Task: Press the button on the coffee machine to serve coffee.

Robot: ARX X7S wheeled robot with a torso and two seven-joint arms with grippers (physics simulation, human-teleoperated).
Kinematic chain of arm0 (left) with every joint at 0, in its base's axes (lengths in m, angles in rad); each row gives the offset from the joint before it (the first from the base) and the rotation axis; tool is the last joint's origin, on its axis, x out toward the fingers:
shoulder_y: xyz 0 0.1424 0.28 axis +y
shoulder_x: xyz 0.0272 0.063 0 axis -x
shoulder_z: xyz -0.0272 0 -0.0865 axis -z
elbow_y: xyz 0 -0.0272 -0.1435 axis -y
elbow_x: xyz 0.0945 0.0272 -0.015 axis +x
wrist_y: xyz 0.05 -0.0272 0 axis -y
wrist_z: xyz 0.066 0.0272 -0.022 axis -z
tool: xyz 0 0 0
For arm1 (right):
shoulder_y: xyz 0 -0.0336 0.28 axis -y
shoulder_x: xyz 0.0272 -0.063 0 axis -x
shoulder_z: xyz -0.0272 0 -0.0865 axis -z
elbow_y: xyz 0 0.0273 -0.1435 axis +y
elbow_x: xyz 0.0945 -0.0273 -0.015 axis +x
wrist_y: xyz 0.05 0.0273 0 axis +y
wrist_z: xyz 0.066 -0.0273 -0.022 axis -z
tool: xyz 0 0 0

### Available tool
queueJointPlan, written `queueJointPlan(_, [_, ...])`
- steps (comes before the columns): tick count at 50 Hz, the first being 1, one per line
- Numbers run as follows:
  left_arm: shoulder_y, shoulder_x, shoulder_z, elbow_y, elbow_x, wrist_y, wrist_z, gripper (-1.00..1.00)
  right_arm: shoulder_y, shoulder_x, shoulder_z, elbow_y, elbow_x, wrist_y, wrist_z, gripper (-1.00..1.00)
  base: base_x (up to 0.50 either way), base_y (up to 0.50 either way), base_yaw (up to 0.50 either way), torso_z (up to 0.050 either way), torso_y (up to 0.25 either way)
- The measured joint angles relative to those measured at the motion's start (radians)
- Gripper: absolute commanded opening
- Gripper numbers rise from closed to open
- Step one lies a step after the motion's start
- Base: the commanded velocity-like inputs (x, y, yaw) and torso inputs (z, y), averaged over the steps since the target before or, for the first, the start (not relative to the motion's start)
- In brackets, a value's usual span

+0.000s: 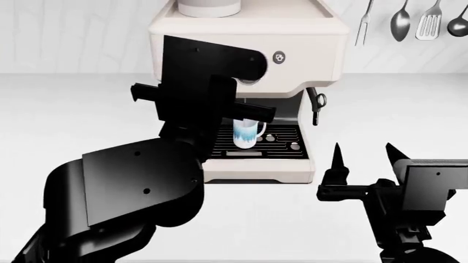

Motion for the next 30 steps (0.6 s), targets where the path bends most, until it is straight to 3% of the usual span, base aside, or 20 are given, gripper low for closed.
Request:
queueJointPlan(16, [-0.009,-0.003,0.007,0.002,-0.011,-0.001,-0.013,-1.00,-0.006,0.002,0.002,0.001,0.005,-0.008,0.003,1.00,0.00,0.00,0.00,0.000,0.000])
queueJointPlan(30, [-0.016,-0.019,-0.032,0.080,-0.091,-0.049,-0.090,-1.00,-0.014,0.004,0.005,0.002,0.009,-0.017,0.006,1.00,0.00,0.00,0.00,0.000,0.000])
